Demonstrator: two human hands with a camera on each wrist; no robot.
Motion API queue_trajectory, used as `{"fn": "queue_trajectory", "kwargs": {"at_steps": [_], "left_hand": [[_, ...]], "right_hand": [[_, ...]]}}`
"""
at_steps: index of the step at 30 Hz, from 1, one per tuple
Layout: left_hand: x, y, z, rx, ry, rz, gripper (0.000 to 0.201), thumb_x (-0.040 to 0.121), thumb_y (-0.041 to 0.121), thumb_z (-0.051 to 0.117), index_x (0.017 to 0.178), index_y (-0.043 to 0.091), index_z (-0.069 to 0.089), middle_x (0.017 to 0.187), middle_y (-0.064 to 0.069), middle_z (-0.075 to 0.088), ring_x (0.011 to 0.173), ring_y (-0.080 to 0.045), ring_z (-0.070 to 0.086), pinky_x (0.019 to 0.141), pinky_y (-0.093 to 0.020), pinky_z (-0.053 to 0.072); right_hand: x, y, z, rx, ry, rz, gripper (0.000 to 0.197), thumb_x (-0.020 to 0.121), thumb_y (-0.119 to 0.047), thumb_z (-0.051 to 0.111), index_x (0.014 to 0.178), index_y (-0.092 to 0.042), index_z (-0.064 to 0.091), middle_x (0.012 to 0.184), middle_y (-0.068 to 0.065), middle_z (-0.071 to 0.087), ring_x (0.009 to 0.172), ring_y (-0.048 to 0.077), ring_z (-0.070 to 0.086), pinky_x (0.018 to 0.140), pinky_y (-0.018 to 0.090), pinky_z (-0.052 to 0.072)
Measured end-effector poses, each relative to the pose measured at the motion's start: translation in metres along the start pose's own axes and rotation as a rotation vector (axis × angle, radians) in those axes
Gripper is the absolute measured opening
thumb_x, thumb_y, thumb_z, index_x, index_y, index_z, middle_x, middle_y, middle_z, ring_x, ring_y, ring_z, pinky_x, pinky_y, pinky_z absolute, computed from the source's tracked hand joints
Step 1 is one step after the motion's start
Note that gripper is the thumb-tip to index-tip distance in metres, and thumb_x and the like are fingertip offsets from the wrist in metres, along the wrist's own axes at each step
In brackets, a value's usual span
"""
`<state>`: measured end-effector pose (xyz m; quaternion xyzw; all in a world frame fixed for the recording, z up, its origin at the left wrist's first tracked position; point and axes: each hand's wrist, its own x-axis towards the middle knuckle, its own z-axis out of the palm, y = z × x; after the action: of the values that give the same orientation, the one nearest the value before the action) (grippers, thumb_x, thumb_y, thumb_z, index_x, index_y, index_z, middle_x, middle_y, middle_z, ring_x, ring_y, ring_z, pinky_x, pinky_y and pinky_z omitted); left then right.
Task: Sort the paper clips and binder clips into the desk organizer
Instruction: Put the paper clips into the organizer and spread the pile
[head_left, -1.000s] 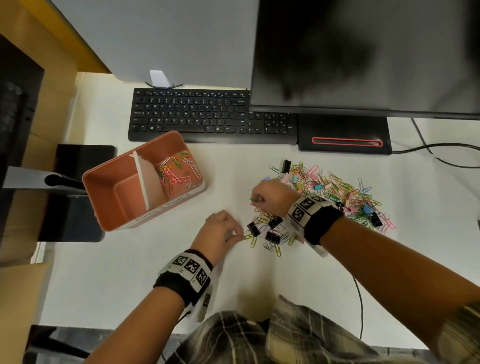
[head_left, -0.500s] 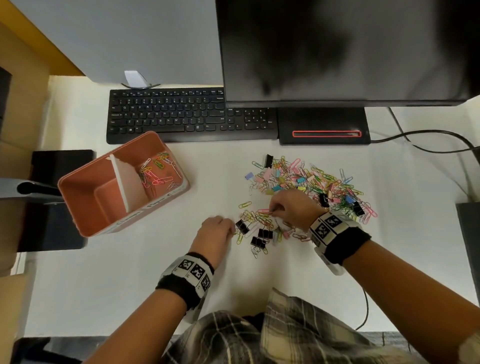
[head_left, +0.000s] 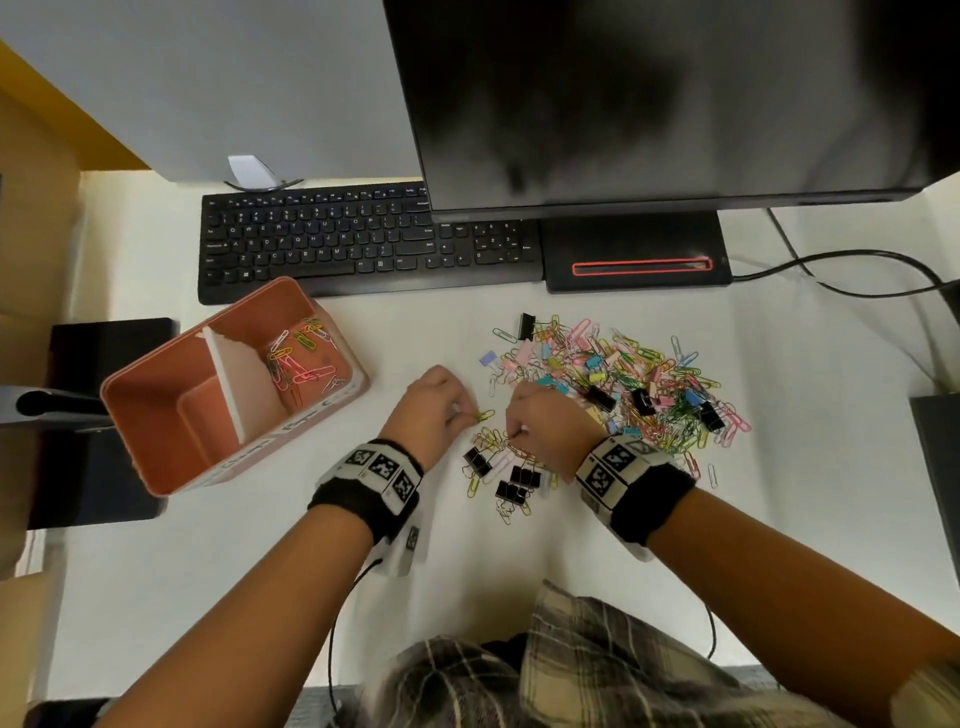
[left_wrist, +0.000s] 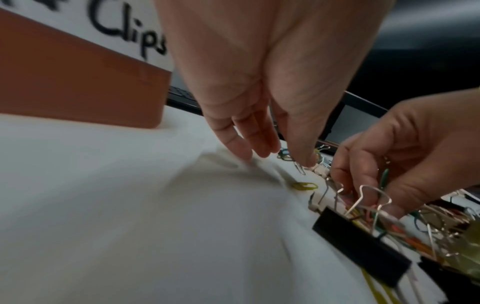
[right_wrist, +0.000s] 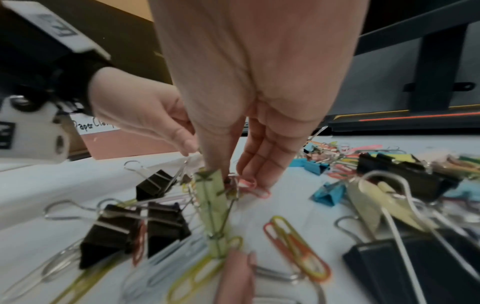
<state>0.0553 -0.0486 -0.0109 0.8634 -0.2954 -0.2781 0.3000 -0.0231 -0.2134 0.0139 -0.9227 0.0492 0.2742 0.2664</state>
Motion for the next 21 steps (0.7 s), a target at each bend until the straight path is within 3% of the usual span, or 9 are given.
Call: {"fn": "queue_trajectory", "kwargs": {"at_steps": [3, 6, 11, 13, 15, 16, 18, 21], "left_hand": [[0.009, 0.004, 0.007, 0.039, -0.140, 0.071, 0.012, 0.076, 0.010, 0.069, 0.071, 0.016, 0.060, 0.093, 0.004, 0.053, 0.084, -0.010, 0.053, 0.083, -0.024, 0.047], [0.006, 0.005, 0.011, 0.113, -0.234, 0.132, 0.013, 0.074, 0.011, 0.069, 0.066, 0.017, 0.061, 0.090, 0.003, 0.057, 0.086, -0.013, 0.054, 0.085, -0.030, 0.047], [-0.006, -0.002, 0.012, 0.108, -0.172, 0.099, 0.016, 0.079, 0.007, 0.063, 0.070, 0.017, 0.053, 0.074, 0.003, 0.053, 0.073, -0.015, 0.048, 0.072, -0.027, 0.039], [-0.009, -0.002, 0.012, 0.087, -0.157, 0.076, 0.009, 0.082, 0.008, 0.060, 0.085, 0.014, 0.056, 0.079, 0.000, 0.057, 0.076, -0.016, 0.050, 0.073, -0.028, 0.041], [-0.008, 0.000, 0.012, 0.093, -0.178, 0.022, 0.022, 0.085, 0.008, 0.057, 0.106, 0.012, 0.054, 0.090, -0.003, 0.060, 0.085, -0.018, 0.053, 0.080, -0.030, 0.043], [-0.006, 0.001, 0.012, 0.120, -0.194, 0.008, 0.022, 0.087, 0.009, 0.056, 0.108, 0.011, 0.055, 0.093, -0.005, 0.060, 0.089, -0.020, 0.054, 0.083, -0.031, 0.043], [-0.006, 0.001, 0.015, 0.193, -0.196, 0.035, 0.011, 0.088, 0.010, 0.054, 0.097, 0.009, 0.059, 0.090, -0.009, 0.056, 0.090, -0.025, 0.052, 0.082, -0.034, 0.043], [-0.009, 0.000, 0.021, 0.252, -0.146, 0.053, 0.009, 0.089, 0.011, 0.052, 0.089, 0.008, 0.060, 0.088, -0.007, 0.047, 0.090, -0.027, 0.047, 0.074, -0.026, 0.033]], "right_hand": [[0.001, 0.000, 0.007, -0.046, -0.018, 0.031, 0.012, 0.087, -0.007, 0.056, 0.095, -0.009, 0.065, 0.108, 0.007, 0.055, 0.092, 0.022, 0.060, 0.082, 0.035, 0.053], [0.000, 0.004, 0.009, -0.028, -0.008, 0.034, 0.012, 0.087, -0.006, 0.052, 0.091, -0.011, 0.062, 0.102, 0.008, 0.059, 0.089, 0.022, 0.059, 0.077, 0.033, 0.052], [0.000, 0.007, 0.007, 0.031, 0.023, 0.052, 0.004, 0.087, -0.011, 0.055, 0.088, -0.010, 0.059, 0.093, 0.010, 0.063, 0.086, 0.024, 0.059, 0.074, 0.036, 0.053], [-0.001, 0.006, 0.007, 0.037, 0.020, 0.043, 0.002, 0.086, -0.010, 0.055, 0.085, -0.011, 0.056, 0.090, 0.009, 0.063, 0.083, 0.025, 0.059, 0.072, 0.038, 0.053], [-0.001, 0.006, 0.007, 0.051, 0.003, 0.034, 0.007, 0.084, -0.006, 0.054, 0.082, -0.013, 0.054, 0.086, 0.009, 0.063, 0.081, 0.025, 0.059, 0.072, 0.039, 0.053], [-0.001, 0.006, 0.006, 0.070, -0.010, 0.031, 0.008, 0.083, -0.005, 0.054, 0.082, -0.013, 0.054, 0.086, 0.009, 0.062, 0.080, 0.025, 0.059, 0.072, 0.039, 0.053], [0.000, 0.007, 0.003, 0.121, -0.018, 0.029, 0.006, 0.082, -0.003, 0.056, 0.082, -0.009, 0.056, 0.087, 0.009, 0.062, 0.082, 0.024, 0.059, 0.074, 0.037, 0.053], [0.000, 0.009, 0.000, 0.167, 0.012, 0.014, 0.004, 0.082, -0.002, 0.060, 0.085, -0.003, 0.062, 0.090, 0.009, 0.065, 0.080, 0.020, 0.058, 0.075, 0.029, 0.050]]}}
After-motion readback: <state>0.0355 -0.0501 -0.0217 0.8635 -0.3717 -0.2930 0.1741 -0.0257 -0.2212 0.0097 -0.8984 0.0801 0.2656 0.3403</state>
